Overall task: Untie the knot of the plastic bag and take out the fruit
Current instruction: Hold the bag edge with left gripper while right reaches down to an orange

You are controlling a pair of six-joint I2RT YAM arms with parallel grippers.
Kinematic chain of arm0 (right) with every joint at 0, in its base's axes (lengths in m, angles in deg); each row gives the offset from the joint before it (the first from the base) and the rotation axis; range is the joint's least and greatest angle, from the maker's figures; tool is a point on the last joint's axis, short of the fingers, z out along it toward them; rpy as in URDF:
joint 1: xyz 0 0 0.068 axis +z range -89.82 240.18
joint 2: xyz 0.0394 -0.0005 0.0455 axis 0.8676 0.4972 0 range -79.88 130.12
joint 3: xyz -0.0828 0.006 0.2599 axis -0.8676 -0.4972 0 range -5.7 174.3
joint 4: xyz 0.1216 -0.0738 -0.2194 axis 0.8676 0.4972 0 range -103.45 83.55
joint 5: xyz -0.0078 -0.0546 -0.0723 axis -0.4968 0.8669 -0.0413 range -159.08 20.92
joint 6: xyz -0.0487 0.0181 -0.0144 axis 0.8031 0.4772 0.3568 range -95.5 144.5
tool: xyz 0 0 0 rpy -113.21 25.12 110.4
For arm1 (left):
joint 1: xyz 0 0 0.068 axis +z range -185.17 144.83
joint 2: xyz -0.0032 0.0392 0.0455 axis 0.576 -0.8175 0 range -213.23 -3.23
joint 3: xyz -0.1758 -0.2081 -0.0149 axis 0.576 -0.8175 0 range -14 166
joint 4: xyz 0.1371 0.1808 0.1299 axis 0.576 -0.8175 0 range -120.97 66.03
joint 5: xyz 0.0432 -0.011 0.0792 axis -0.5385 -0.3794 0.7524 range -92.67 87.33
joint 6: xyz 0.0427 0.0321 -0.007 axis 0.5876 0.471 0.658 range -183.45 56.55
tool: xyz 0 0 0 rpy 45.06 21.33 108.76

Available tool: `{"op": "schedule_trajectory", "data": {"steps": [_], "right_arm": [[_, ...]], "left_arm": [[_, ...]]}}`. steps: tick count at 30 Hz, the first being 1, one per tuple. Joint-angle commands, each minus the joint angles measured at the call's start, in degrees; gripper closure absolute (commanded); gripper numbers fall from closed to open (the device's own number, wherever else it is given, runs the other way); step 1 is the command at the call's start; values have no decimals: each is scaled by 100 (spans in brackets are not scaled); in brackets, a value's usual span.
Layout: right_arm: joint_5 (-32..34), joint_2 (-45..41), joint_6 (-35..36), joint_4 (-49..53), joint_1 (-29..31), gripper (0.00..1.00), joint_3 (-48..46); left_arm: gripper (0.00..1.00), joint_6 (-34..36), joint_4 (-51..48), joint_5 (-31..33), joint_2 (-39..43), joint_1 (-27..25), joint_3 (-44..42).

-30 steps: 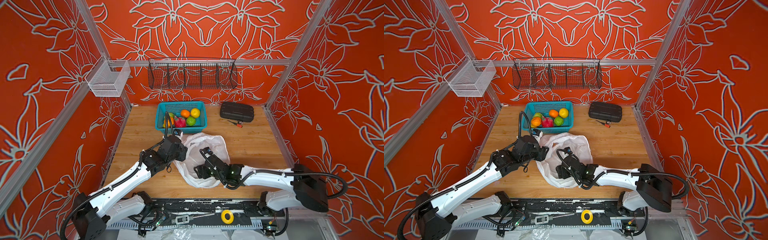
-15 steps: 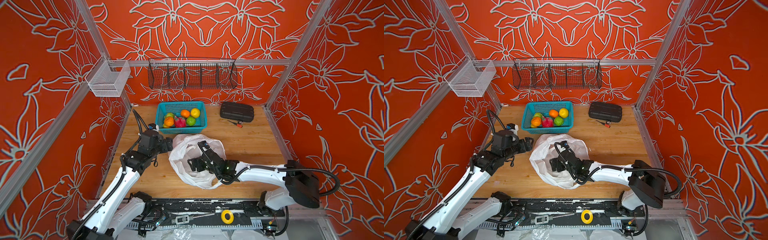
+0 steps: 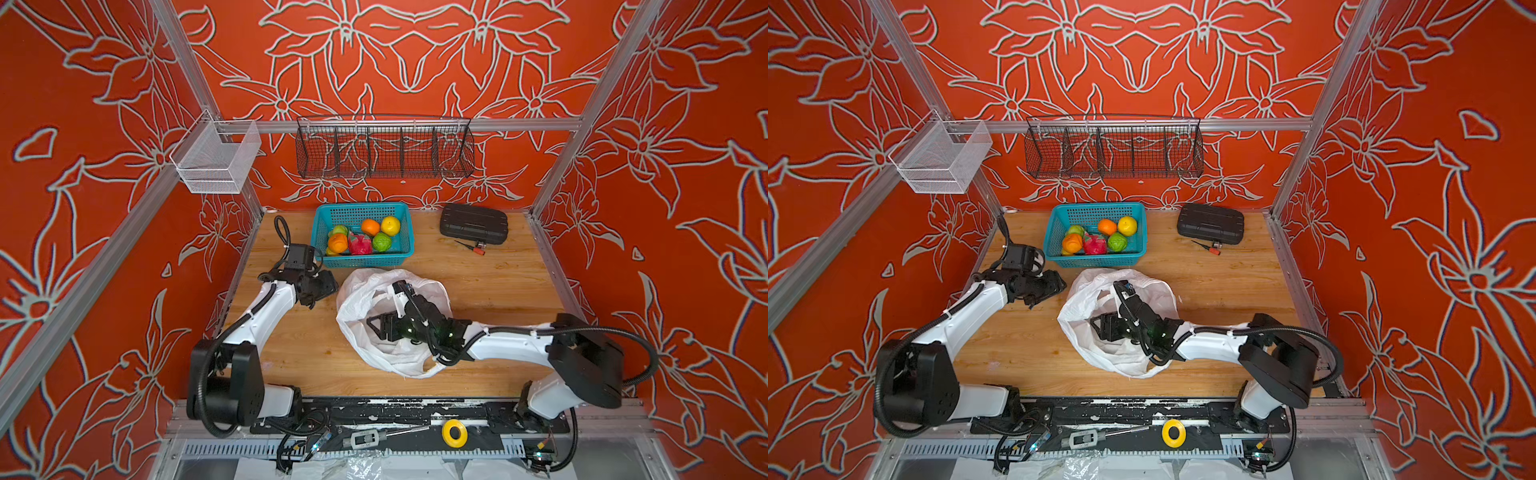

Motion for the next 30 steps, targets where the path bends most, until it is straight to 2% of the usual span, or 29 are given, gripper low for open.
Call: {"op": "schedule_trajectory", "data": {"steps": [1, 5, 10, 13, 19, 24, 30], "right_arm": [[-379, 360, -301, -766, 47, 34, 21], [-220, 862, -335, -987, 48, 36, 298], [677, 1428, -662, -1143, 22, 39, 622], [958, 1676, -474, -1320, -9, 39, 874], [1225, 2040, -754, -1268, -197, 32, 1406], [1351, 2233, -1298, -1102, -381, 25, 1669], [1466, 2458, -1011, -404, -462, 17, 2180]], "left_arm": [[38, 104, 92, -207, -304, 72, 307], [40, 240, -98, -360, -845, 81, 663], [41, 295, -4, -568, -1340, 81, 807], [41, 299, 90, -557, -1452, 81, 743], [42, 437, 128, -823, -1753, 66, 709], [55, 511, 112, -937, -1863, 68, 701], [71, 538, 94, -1103, -1852, 29, 692]]}}
